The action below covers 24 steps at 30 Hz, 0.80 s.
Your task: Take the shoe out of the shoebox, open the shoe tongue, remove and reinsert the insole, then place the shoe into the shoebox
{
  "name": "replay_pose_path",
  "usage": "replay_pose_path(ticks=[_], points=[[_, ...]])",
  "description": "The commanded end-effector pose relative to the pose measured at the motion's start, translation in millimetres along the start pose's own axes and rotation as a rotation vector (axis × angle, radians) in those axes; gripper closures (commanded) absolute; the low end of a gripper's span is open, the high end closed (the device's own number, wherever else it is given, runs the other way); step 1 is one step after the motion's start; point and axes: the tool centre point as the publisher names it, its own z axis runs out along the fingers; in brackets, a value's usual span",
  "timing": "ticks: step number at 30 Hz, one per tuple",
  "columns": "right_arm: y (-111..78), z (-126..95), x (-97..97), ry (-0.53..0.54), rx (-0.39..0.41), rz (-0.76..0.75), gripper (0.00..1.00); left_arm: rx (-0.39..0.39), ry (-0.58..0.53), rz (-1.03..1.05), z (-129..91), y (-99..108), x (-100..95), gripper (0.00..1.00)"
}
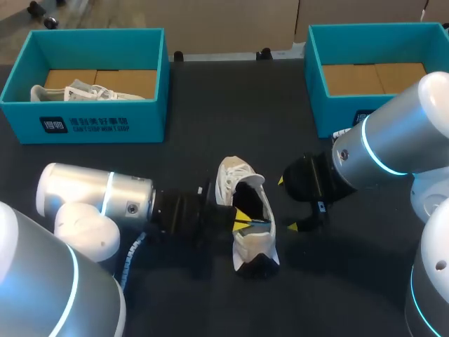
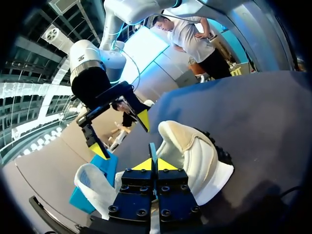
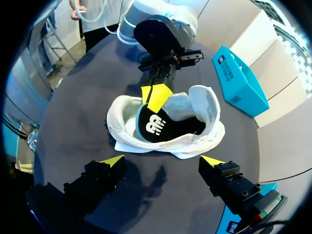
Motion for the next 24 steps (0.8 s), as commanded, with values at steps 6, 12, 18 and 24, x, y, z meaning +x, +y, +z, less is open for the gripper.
replay_pose_path(ticks=[6,12,18,24], points=[[0.2,1,1.7,-0.004,0.001,0.0,0.0,-0.005,0.003,0.0,-6,-7,0.8,1.0],[0.2,1,1.7,-0.004,0.001,0.0,0.0,0.006,-0.011,0.02,-10,-17,-6.1,0.53],[0.2,1,1.7,-0.004,0.001,0.0,0.0,0.015,-0.018,0.042,-15,-24,-15.1,0.55],[0.2,1,1.7,-0.004,0.001,0.0,0.0,0.011,-0.028,0.055,-22,-25,-19.6,0.54]])
